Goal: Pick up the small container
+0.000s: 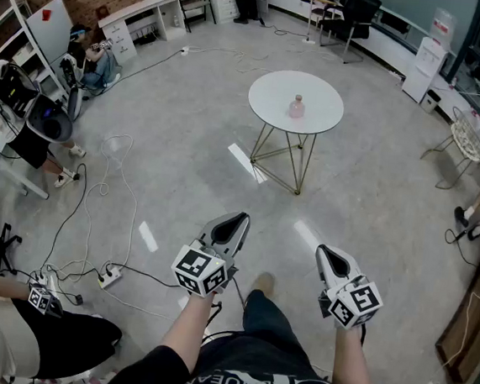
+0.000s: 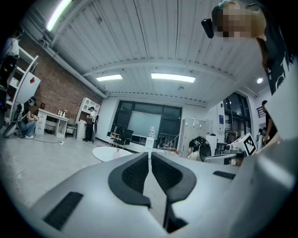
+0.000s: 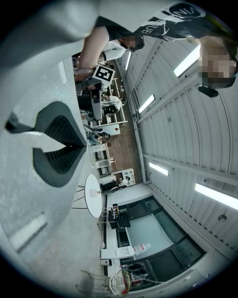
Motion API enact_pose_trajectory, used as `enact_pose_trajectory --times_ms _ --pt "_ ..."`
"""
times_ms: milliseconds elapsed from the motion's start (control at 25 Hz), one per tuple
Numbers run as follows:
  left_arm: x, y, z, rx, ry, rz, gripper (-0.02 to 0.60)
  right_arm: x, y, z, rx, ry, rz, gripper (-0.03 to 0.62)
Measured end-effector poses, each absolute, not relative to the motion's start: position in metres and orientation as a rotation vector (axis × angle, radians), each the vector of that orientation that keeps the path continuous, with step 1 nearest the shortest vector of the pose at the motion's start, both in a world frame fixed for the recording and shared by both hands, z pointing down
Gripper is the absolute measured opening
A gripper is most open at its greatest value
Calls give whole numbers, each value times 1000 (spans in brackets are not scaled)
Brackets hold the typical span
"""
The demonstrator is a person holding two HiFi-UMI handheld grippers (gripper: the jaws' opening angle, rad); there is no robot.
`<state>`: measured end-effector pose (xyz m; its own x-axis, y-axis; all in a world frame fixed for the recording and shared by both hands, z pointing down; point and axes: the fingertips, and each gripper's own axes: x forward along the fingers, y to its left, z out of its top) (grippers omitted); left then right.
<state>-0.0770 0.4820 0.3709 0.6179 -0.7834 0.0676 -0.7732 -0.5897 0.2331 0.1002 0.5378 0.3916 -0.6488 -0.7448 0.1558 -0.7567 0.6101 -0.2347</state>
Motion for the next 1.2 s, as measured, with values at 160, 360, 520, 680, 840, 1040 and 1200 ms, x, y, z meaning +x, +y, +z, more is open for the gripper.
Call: enact_pose_trajectory --times_ms 160,360,520,680,840,1040,1200 --pt "-74 446 369 2601 -1286 -52 25 105 497 388 1301 -2785 427 5" --pt "-76 402 370 2589 -1290 -25 25 105 449 389 1296 -2771 441 5" --pt "-84 366 371 2579 -1293 -23 25 100 412 390 1301 -2763 447 5" --pt "-96 333 378 2570 -1299 -17 25 94 377 398 1325 -2760 459 5" --pt "-104 303 381 2572 -1304 -11 25 94 345 403 1361 -2756 497 5" --pt "-104 274 378 2571 -1324 -38 25 101 315 402 1354 -2756 497 5" --pt "-110 259 380 2548 -1347 -63 25 104 300 403 1374 -2725 464 5"
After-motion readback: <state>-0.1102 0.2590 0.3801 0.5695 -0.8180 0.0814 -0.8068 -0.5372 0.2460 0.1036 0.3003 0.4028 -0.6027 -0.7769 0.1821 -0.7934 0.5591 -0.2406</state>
